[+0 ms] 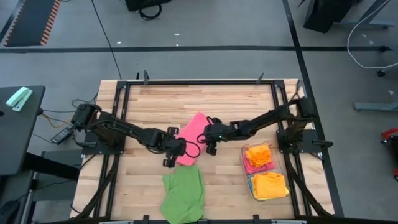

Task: Fold microfiber towels
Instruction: Fold the pink towel

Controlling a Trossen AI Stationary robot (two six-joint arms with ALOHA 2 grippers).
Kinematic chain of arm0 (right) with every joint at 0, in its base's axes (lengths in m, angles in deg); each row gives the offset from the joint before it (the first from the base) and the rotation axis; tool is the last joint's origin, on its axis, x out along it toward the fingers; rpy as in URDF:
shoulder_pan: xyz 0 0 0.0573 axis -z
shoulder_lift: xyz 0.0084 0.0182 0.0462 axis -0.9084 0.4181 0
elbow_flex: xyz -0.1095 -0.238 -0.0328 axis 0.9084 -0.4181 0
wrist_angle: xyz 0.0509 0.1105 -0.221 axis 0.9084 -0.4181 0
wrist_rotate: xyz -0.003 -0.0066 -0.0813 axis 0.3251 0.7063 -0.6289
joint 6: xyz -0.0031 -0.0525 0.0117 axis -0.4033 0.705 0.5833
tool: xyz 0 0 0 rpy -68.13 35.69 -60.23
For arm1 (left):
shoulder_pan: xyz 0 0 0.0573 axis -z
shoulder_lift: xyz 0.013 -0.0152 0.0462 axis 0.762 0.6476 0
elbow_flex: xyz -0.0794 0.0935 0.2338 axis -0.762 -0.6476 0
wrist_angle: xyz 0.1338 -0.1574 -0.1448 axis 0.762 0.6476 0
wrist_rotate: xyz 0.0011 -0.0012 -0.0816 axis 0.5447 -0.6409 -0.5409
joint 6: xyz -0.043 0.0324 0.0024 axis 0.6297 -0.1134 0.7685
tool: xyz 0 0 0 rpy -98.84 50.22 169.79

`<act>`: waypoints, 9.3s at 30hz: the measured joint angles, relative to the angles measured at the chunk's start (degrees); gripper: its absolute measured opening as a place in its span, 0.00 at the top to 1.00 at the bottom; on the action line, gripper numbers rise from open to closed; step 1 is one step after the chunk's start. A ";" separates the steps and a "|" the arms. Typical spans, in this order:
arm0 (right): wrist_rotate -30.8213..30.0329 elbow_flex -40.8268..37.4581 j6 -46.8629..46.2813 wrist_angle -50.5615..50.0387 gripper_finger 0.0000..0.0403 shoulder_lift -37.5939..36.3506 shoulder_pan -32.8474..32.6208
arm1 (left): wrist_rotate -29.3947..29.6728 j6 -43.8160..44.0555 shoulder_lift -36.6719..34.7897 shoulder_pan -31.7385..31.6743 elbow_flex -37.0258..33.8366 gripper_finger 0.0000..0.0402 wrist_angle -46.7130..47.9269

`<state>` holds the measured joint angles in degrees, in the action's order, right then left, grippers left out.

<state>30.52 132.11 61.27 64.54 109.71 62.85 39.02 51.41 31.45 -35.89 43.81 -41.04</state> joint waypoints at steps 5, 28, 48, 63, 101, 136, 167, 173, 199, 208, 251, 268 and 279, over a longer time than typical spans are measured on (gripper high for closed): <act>-0.03 2.91 -0.26 1.46 0.60 3.91 0.00 | -0.02 0.18 -0.20 -0.57 0.33 0.87 4.10; 23.55 4.07 36.80 -2.77 0.60 8.42 15.42 | 0.27 2.19 -2.09 -0.82 0.46 0.90 8.37; 26.11 10.91 33.85 -15.00 0.60 3.79 12.38 | -0.30 -9.46 -0.64 -1.13 0.39 0.73 -4.98; 6.92 2.14 25.12 0.49 0.60 3.84 -3.98 | 0.27 -9.24 -0.99 -1.95 0.42 0.76 1.17; 10.98 0.05 20.03 3.05 0.98 6.81 -5.05 | 0.33 -7.64 -0.99 -1.41 0.42 0.81 0.30; 12.44 4.16 24.34 -13.52 0.99 -7.09 4.61 | 3.83 -9.24 -5.70 -0.45 0.57 0.88 1.25; 15.36 4.16 22.00 -9.59 0.98 -0.60 19.99 | 2.50 -10.75 -5.63 -2.81 0.35 0.92 -0.57; 15.38 4.16 17.03 -11.36 0.97 -0.60 21.73 | 2.45 -10.76 -5.63 -3.05 0.35 0.93 -0.63; 13.32 4.18 16.07 -13.75 0.97 -2.85 22.71 | 2.06 -10.80 -5.58 -3.03 0.33 0.94 -0.79; 11.09 3.88 11.51 -14.26 0.97 -1.30 26.11 | 1.21 -10.72 -5.58 -3.00 0.33 0.97 -0.72; 6.26 -0.69 1.27 -28.36 0.46 -15.04 18.29 | 1.52 -18.17 13.01 -18.46 0.33 0.45 -37.00; 4.67 -0.69 1.86 -26.37 0.46 -15.25 15.94 | 8.87 -22.81 16.95 -27.49 0.72 0.58 -50.56; 3.59 -1.37 3.91 -19.72 0.46 -14.40 13.25 | 6.74 -20.60 16.93 -30.84 0.68 0.70 -47.28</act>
<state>34.11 130.74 65.18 44.82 95.31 76.09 45.76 30.80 48.38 -66.73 44.49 -88.31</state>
